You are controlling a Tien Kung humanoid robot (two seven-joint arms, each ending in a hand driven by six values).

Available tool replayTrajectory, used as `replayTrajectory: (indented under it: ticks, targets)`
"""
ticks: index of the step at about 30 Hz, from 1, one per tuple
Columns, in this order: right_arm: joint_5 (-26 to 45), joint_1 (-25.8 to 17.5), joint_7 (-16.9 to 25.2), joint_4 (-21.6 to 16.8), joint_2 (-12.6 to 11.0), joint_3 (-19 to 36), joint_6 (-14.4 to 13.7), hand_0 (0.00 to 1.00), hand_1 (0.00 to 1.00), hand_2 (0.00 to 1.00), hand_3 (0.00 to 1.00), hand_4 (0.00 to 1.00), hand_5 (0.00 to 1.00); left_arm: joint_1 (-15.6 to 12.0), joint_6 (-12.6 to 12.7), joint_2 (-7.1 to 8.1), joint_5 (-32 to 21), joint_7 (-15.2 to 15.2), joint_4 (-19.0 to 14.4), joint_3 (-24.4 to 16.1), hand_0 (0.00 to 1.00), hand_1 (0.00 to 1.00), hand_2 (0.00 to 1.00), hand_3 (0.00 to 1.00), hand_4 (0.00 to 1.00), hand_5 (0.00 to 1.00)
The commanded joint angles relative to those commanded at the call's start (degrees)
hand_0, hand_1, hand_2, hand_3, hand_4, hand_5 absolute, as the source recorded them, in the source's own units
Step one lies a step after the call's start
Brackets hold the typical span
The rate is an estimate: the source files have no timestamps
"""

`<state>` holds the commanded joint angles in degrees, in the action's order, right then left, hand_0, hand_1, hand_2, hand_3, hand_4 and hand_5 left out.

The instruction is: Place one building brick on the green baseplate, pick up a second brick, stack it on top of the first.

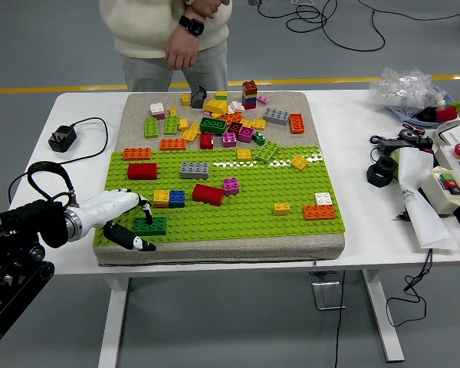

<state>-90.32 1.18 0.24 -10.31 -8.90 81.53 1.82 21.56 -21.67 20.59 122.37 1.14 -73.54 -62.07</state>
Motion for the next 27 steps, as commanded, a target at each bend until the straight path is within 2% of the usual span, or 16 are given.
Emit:
replayTrajectory:
  ticks: [12, 21, 27]
  targets:
    - [0.07, 0.01, -0.01, 0.0, 0.01, -0.05, 0.01, 0.764, 0.704, 0.737, 0.749, 0.998, 0.628, -0.21, 0.93, -0.48, 0.3, 0.35, 0.9, 0.7, 0.998, 0.916, 0.896, 0.584, 0.998, 0.462]
    - [0.15, 0.04, -0.01, 0.0, 0.02, -0.04, -0.01, 0.764, 0.704, 0.738, 0.749, 0.998, 0.628, -0.33, 0.56, -0.3, -0.1, 0.48, 0.53, 0.82, 0.998, 0.917, 0.896, 0.583, 0.998, 0.457]
    - [0.06, -0.05, -0.03, 0.0, 0.01, 0.09, -0.01, 0.764, 0.704, 0.736, 0.75, 0.998, 0.627, -0.78, -0.52, 0.94, -1.04, 0.48, -3.82, -1.14, 0.998, 0.913, 0.884, 0.582, 0.998, 0.454]
